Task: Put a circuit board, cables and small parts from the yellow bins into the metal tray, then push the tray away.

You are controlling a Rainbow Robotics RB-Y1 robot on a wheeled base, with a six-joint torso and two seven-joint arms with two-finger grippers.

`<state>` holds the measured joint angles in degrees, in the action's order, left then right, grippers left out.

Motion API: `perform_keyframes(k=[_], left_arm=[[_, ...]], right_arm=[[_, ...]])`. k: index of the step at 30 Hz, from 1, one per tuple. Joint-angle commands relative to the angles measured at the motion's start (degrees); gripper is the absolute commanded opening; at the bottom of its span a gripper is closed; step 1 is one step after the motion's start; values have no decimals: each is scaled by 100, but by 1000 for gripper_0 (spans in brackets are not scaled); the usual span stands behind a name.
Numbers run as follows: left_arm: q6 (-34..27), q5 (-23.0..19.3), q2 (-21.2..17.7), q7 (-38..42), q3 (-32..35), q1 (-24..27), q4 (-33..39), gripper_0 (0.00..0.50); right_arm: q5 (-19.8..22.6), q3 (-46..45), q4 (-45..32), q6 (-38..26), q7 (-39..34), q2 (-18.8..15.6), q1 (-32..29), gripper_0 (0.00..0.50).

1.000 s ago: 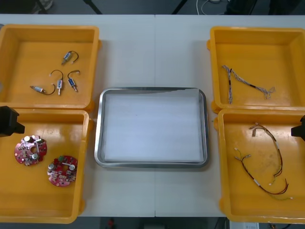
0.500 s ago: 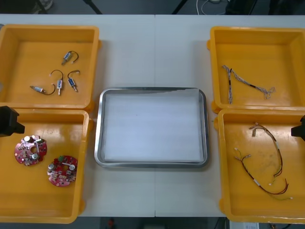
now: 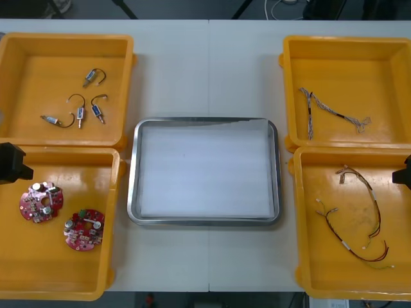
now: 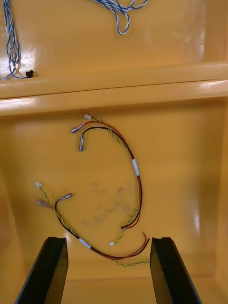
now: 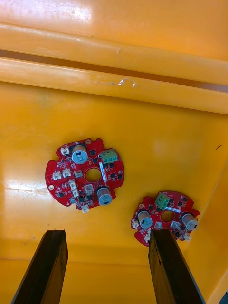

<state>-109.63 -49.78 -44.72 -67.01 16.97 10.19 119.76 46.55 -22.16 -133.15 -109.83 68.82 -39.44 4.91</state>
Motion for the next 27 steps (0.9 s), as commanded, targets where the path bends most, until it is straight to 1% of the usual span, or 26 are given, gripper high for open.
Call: perform_keyframes(k=[1, 27], left_arm=[[-37, -41, -239, -471, 157, -78, 153, 500], [-37, -41, -239, -471, 157, -78, 153, 500]], right_arm=[[39, -166, -168, -17, 131, -107, -95, 500], [39, -166, -168, -17, 131, -107, -95, 500]])
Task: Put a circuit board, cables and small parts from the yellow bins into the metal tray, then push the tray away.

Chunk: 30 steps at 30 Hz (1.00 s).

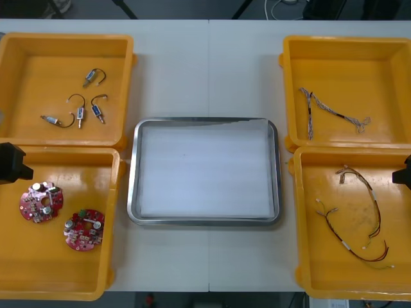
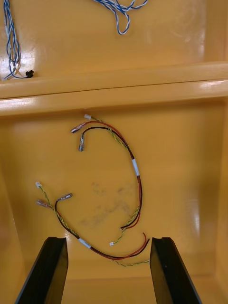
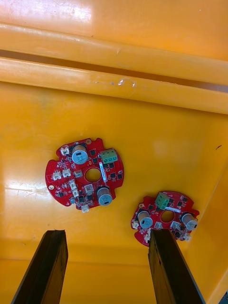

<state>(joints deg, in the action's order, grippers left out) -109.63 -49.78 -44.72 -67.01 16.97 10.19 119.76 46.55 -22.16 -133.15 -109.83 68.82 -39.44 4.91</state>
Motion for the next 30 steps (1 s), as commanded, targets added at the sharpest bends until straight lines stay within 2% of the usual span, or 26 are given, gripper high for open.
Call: perform_keyframes(k=[1, 25, 30], left_arm=[[-37, -41, -239, -471, 157, -78, 153, 500], [-37, -41, -239, -471, 157, -78, 153, 500], [-37, -41, -63, -489, 87, -140, 109, 500]], right_arm=[[39, -166, -168, -17, 131, -107, -95, 500], [39, -166, -168, -17, 131, -107, -95, 500], [47, -218, -256, -17, 140, -301, 116, 500]])
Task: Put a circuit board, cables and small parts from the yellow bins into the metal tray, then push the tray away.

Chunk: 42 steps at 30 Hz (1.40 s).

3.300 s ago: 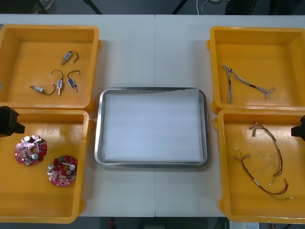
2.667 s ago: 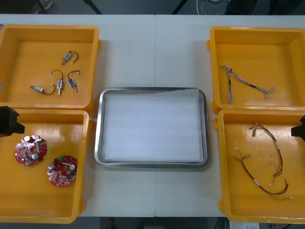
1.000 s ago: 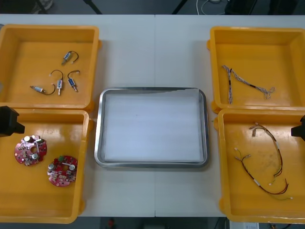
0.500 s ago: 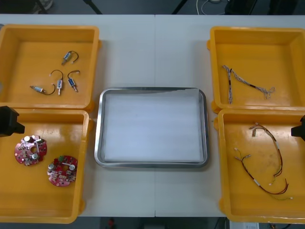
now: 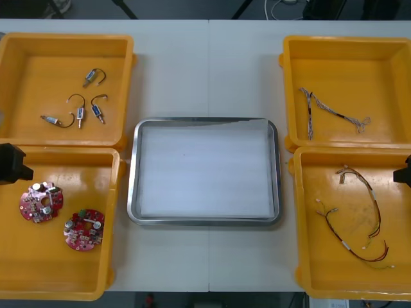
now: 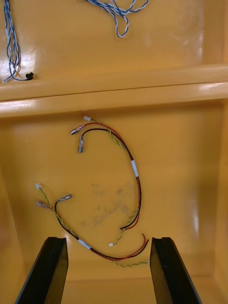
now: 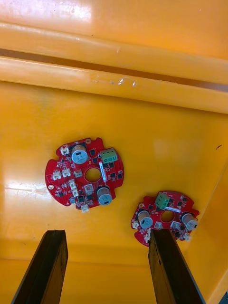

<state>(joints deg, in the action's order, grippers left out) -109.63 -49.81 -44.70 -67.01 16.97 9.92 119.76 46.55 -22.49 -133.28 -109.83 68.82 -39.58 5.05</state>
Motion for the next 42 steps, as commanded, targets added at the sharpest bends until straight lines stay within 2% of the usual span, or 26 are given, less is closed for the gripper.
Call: perform_keyframes(k=[1, 8, 14, 21, 26, 34, 42], left_arm=[[-37, -47, -74, -488, 87, -105, 109, 500], [12, -55, -74, -550, 87, -157, 171, 500], [539, -73, -74, -655, 61, -509, 241, 500], [1110, 41, -74, -796, -194, -852, 312, 500], [1304, 147, -74, -901, -361, -1001, 303, 500], [1699, 428, -74, -972, -792, -1133, 294, 500], [1972, 630, -74, -981, -1038, -1265, 241, 500]], right_arm=[[47, -168, -260, -17, 131, -296, 101, 500], [-181, 25, -269, -17, 149, -269, -224, 500], [-357, 175, -93, -17, 184, -269, -672, 500], [-269, 280, 540, 779, 316, -234, -813, 500], [-278, 403, 847, 1279, 421, -216, -822, 500], [-752, 957, 1295, 2027, 676, -216, -822, 500], [-726, 1203, 1752, 2580, 940, -216, -831, 500]])
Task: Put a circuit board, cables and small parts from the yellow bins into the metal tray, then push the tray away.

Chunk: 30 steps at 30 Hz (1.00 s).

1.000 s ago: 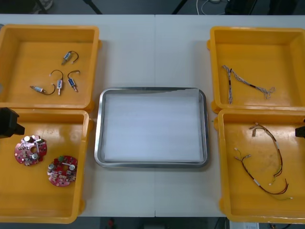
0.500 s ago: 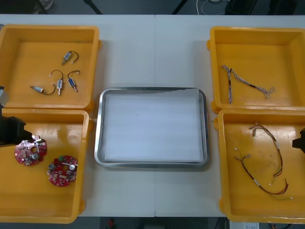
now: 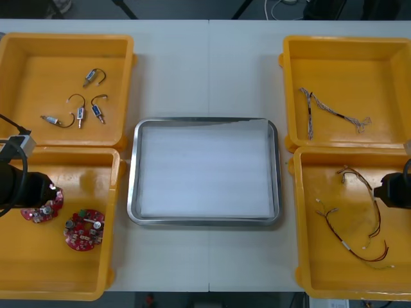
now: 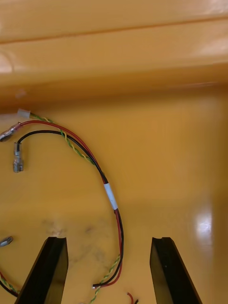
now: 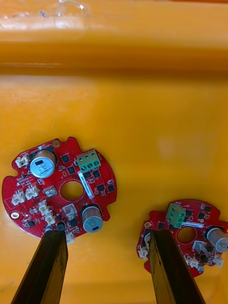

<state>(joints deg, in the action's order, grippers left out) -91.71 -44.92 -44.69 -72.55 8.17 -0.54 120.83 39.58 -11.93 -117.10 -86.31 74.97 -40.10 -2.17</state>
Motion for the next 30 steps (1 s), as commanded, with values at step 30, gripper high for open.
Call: perform_keyframes(k=[30], left_arm=[[892, 651, -75, -479, -756, -447, -411, 500]], right_arm=[[-55, 710, 1155, 1239, 897, -165, -144, 452]])
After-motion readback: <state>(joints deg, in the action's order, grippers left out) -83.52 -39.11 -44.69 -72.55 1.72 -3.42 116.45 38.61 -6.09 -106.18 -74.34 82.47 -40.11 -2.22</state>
